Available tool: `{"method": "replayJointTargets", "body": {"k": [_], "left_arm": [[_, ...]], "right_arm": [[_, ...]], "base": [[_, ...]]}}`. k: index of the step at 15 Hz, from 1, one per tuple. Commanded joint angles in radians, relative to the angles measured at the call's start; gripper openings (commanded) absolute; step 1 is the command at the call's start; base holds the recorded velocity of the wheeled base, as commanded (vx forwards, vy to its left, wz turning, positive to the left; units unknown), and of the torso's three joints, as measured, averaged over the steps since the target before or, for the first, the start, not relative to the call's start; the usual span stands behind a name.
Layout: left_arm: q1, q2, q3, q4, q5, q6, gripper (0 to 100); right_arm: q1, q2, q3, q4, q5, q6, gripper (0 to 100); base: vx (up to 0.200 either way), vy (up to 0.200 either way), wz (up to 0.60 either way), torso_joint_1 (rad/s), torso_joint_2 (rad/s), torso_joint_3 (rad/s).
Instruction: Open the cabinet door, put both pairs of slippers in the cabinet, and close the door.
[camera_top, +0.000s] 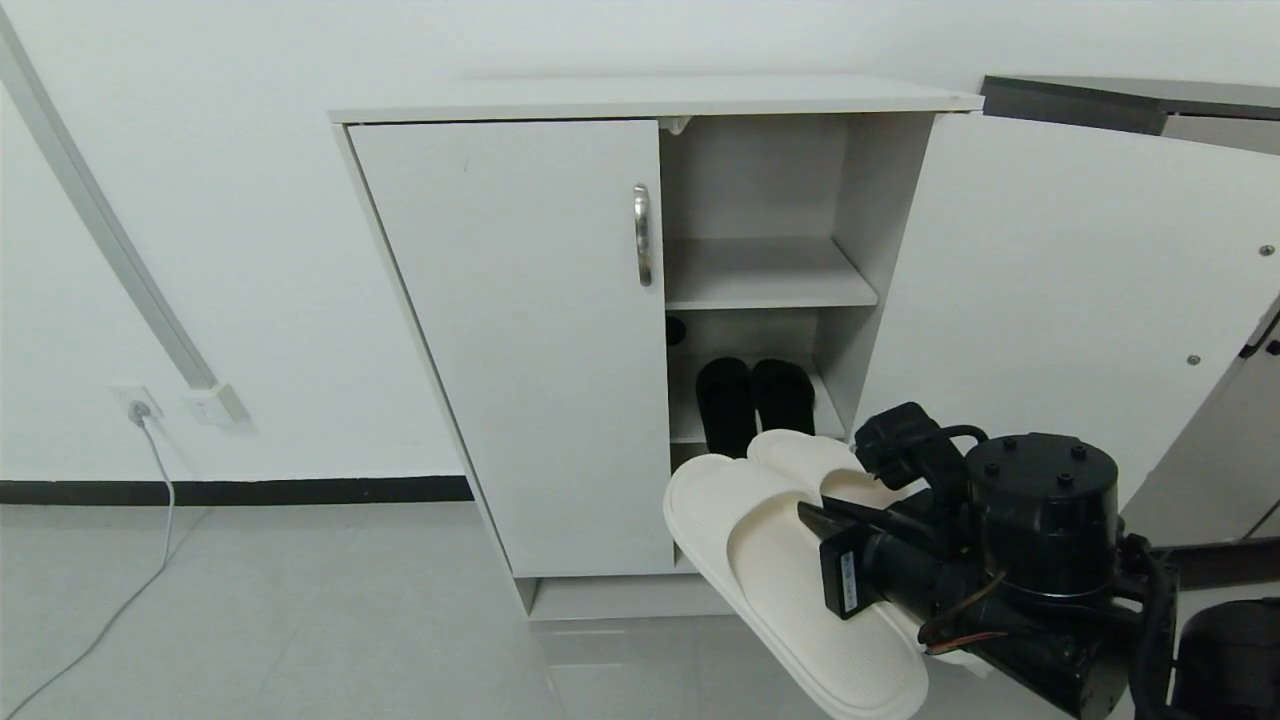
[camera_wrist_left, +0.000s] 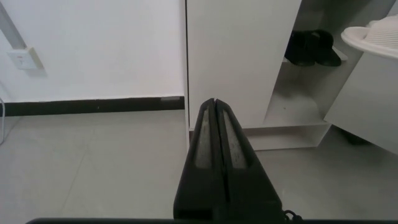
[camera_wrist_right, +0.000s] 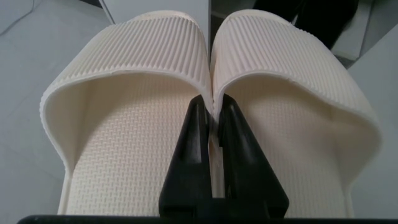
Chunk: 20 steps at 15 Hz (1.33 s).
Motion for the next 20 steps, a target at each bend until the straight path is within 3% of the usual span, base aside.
{"method": "replayJointTargets", "body": {"k": [1,3,5,7,10,11,12,13,20], "left_arm": [[0.000,0.000,0.000,0.000,0.000,-0.001,0],[0.000,0.000,0.000,0.000,0.000,-0.001,0],[0.000,0.000,0.000,0.000,0.000,0.004,0],[0.000,0.000,0.000,0.001,-0.003,0.015,0],[0.000,0.000,0.000,0.000,-0.003,0.013,0],[0.000,0.000,0.000,0.000,-0.003,0.013,0],[0.000,0.000,0.000,0.000,-0.003,0.013,0],[0.000,0.000,0.000,0.001,-0.003,0.013,0],[0.000,0.000,0.000,0.001,-0.003,0.013,0]], "right_arm": [[0.000,0.011,0.001,-0.013,0.000,-0.004,0],[0.005,0.026,-0.016,-0.023,-0.073,-0.042,0],[0.042,0.054,-0.135,0.030,-0.251,-0.039,0],[0.060,0.080,-0.267,0.204,-0.316,0.028,0],[0.089,0.141,-0.520,0.472,-0.500,0.205,0],[0.089,0.141,-0.520,0.472,-0.500,0.205,0],[0.092,0.161,-0.634,0.541,-0.555,0.222,0],[0.091,0.160,-0.655,0.549,-0.560,0.205,0],[0.071,0.164,-0.721,0.543,-0.594,0.094,0]], "base": [[0.000,0.000,0.00,0.000,0.00,0.000],[0.000,0.000,0.00,0.000,0.00,0.000],[0.000,0.000,0.00,0.000,0.00,0.000],[0.000,0.000,0.00,0.000,0.00,0.000],[0.000,0.000,0.00,0.000,0.00,0.000],[0.000,0.000,0.00,0.000,0.00,0.000],[0.000,0.000,0.00,0.000,0.00,0.000],[0.000,0.000,0.00,0.000,0.00,0.000],[0.000,0.000,0.00,0.000,0.00,0.000]]}}
